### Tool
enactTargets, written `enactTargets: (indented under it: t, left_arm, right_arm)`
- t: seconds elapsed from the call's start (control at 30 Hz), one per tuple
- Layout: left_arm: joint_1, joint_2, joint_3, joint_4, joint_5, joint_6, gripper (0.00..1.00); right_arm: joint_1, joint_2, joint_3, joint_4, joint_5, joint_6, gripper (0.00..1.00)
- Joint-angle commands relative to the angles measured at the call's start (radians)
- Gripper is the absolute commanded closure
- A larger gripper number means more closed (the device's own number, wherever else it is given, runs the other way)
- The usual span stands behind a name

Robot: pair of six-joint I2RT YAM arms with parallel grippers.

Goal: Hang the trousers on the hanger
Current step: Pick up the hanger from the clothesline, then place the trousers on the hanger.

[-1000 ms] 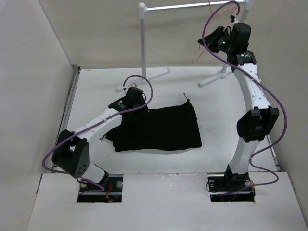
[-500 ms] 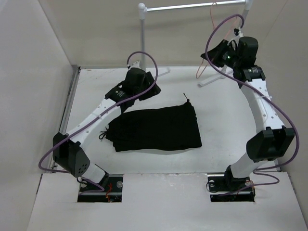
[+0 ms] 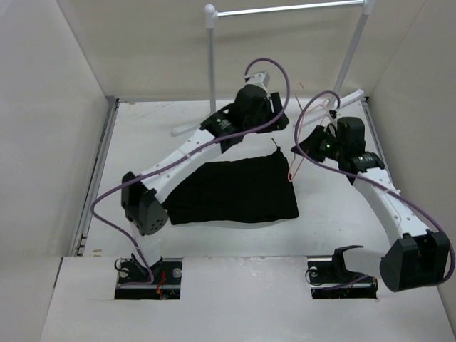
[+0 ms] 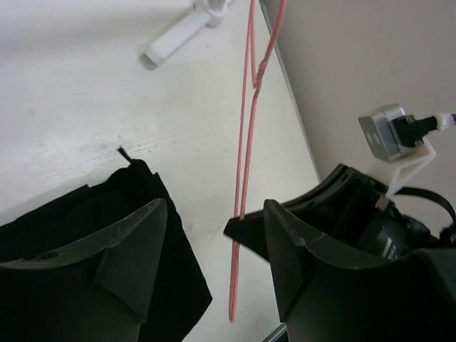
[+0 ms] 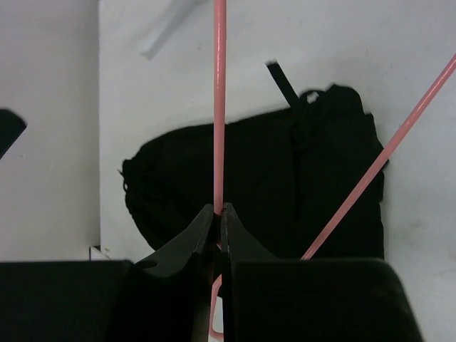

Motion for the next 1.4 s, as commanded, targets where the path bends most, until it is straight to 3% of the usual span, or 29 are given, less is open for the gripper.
enactTargets:
  t: [0.0, 0.33, 0.53, 0.73, 1.07, 1.13, 1.27, 1.37]
  left_arm:
    - [-0.045, 0.083, 0.089, -0.018, 0.009, 0.037, 0.46]
    - [-0.111, 0.24, 0.166, 0.022, 0.015, 0.036, 0.48]
    - [-0.123, 0.286, 0.165, 0.043, -0.008, 0.025, 0.59]
    - [-0.144, 0.295, 0.125, 0.101, -0.003, 0.001, 0.61]
    - [-0.151, 0.271, 0.064, 0.166, -0.074, -0.005, 0.98]
    - [-0.158, 0.246, 0.022, 0.195, -0.123, -0.01, 1.0]
    - [-0.173, 0.193, -0.09, 0.293, -0.183, -0.051, 1.0]
    - [-0.192, 0.17, -0.157, 0.347, -0.247, -0.096, 1.0]
  right_arm:
    - [0.015, -0.081, -0.069, 0.024, 0.026, 0.002, 0.89]
    - [0.064, -0.184, -0.205, -0.036, 0.049, 0.018, 0.89]
    - [0.073, -0.227, -0.23, -0.062, 0.044, 0.028, 0.89]
    - [0.077, -0.274, -0.25, -0.036, 0.006, 0.091, 0.89]
    - [0.075, -0.299, -0.253, -0.082, 0.004, 0.099, 0.88]
    - [0.063, -0.317, -0.255, -0.108, 0.016, 0.094, 0.82]
    - [0.031, -0.377, -0.244, -0.221, 0.061, 0.072, 0.56]
    - [0.008, -0.423, -0.236, -0.287, 0.113, 0.061, 0.55]
